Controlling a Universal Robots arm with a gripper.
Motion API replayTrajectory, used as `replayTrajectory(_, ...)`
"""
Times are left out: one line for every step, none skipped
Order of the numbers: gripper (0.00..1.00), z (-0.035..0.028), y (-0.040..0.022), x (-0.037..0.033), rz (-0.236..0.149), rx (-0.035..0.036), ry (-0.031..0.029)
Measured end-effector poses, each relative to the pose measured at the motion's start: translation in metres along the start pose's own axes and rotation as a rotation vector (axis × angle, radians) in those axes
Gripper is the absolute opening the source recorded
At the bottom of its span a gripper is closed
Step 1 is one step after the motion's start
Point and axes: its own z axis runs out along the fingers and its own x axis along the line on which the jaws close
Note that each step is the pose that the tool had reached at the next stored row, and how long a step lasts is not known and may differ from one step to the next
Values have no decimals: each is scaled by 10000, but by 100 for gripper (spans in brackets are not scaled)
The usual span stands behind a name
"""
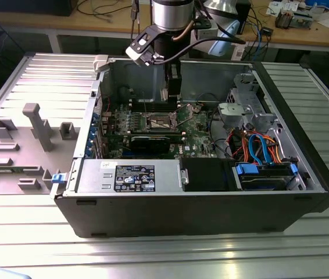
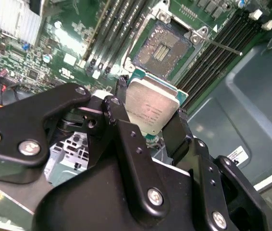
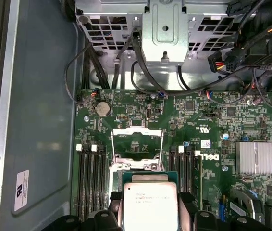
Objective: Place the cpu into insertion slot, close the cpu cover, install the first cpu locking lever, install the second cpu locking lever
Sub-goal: 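Place the cpu into insertion slot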
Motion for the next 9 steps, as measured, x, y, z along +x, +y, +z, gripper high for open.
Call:
replayTrajectory(55,0,0,0,0,2,-4)
replayTrajectory(55,1,0,0,0,2,-2)
replayTrajectory(55,1,0,0,0,2,-2)
replayTrajectory(55,1,0,0,1,1,-2)
replayTrajectory(55,1,0,0,1,1,-2)
replayTrajectory(55,1,0,0,0,2,-2)
replayTrajectory(55,1,0,0,0,1,-1)
replayTrajectory(55,1,0,0,0,2,-2)
replayTrajectory(55,1,0,0,1,3,-1)
